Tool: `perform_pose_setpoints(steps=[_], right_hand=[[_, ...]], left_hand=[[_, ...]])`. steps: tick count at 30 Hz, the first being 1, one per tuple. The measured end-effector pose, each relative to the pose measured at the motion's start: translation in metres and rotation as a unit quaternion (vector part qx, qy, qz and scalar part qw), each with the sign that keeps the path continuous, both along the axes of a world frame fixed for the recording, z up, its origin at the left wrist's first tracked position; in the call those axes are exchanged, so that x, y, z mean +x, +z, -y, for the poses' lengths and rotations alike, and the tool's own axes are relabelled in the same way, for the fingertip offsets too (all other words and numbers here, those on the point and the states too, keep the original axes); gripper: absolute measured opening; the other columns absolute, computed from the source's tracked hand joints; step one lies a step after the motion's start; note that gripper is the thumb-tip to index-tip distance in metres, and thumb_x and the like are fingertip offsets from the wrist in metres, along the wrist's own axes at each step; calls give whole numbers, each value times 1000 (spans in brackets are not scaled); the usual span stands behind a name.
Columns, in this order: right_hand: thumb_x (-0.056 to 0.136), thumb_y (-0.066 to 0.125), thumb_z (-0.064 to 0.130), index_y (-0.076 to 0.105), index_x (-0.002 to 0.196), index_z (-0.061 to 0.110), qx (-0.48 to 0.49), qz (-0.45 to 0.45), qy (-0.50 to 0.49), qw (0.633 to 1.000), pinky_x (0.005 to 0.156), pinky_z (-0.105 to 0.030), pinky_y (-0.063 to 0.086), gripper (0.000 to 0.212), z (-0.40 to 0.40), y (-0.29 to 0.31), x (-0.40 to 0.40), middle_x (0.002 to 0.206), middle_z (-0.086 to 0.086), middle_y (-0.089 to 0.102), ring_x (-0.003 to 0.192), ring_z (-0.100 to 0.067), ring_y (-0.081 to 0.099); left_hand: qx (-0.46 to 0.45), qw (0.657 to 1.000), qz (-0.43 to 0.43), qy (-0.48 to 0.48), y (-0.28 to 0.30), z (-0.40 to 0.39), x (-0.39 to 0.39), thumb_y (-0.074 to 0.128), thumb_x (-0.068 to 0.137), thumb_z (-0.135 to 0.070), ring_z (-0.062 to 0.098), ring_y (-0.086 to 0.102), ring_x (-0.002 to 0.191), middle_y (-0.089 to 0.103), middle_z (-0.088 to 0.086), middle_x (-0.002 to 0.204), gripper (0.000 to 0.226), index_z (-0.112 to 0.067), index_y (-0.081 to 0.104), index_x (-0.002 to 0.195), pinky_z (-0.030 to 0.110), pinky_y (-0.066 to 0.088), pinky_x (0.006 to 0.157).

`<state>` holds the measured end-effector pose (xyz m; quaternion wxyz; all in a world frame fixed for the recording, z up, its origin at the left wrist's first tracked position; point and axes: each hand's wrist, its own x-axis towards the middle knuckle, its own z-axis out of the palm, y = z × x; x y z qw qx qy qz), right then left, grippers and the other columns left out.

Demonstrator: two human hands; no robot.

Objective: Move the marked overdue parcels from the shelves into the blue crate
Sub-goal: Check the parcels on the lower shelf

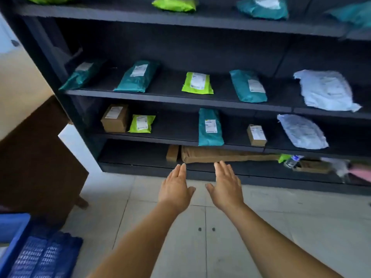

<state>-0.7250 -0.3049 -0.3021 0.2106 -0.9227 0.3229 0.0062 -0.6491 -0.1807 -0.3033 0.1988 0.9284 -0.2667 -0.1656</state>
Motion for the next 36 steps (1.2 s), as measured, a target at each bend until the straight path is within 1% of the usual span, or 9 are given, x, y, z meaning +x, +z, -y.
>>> perform_pose_setpoints(steps=[5, 10, 15, 22, 25, 31, 36], right_hand=[[95, 53, 34, 10, 153, 20, 3, 7, -65, 998, 119, -38, 9, 73, 82, 6, -60, 162, 3, 4, 149, -18, -1], [96, 52, 34, 11, 153, 21, 11, 16, -130, 991, 120, -38, 9, 71, 135, 8, -98, 162, 3, 4, 149, -18, -1], [95, 53, 35, 13, 152, 20, 12, 15, -186, 982, 119, -37, 13, 71, 180, 8, -118, 161, 2, 6, 149, -19, 2], [96, 51, 34, 11, 153, 19, -2, 5, -249, 969, 119, -37, 15, 72, 248, 16, -135, 162, 1, 4, 149, -19, 2], [96, 52, 35, 12, 152, 18, -2, 16, -280, 960, 119, -37, 17, 71, 274, 15, -141, 161, 1, 6, 149, -18, 3], [95, 52, 36, 14, 152, 17, 3, 25, -308, 951, 117, -37, 19, 71, 334, 4, -163, 161, 0, 8, 148, -18, 5], [95, 53, 36, 14, 152, 17, 19, 28, -297, 954, 118, -38, 19, 72, 405, -11, -186, 161, 0, 8, 148, -19, 6]], left_hand=[[10, 997, 7, -76, 5, 94, -45, 52, 94, -38, 18, 12, 147, 6, -1, 161, 78, -20, 3, 152, 37, 18, 118], [29, 990, 12, -136, 9, 159, -70, 51, 94, -39, 18, 13, 146, 7, -2, 160, 78, -20, 3, 152, 38, 19, 118], [41, 980, 13, -193, 10, 218, -76, 51, 94, -40, 20, 15, 146, 6, -1, 161, 78, -20, 2, 152, 38, 21, 117], [19, 964, 7, -266, 14, 300, -74, 51, 95, -39, 20, 13, 147, 8, 1, 160, 78, -19, 2, 152, 40, 20, 118], [17, 954, 9, -299, 14, 334, -77, 50, 95, -41, 19, 13, 147, 6, 0, 161, 79, -19, 1, 152, 39, 21, 118], [22, 943, -1, -333, 12, 403, -99, 51, 95, -41, 20, 16, 146, 10, 0, 160, 79, -19, 2, 152, 39, 23, 117], [38, 948, -12, -315, 1, 470, -121, 52, 94, -41, 20, 16, 146, 12, 1, 160, 79, -20, 3, 152, 40, 22, 118]])
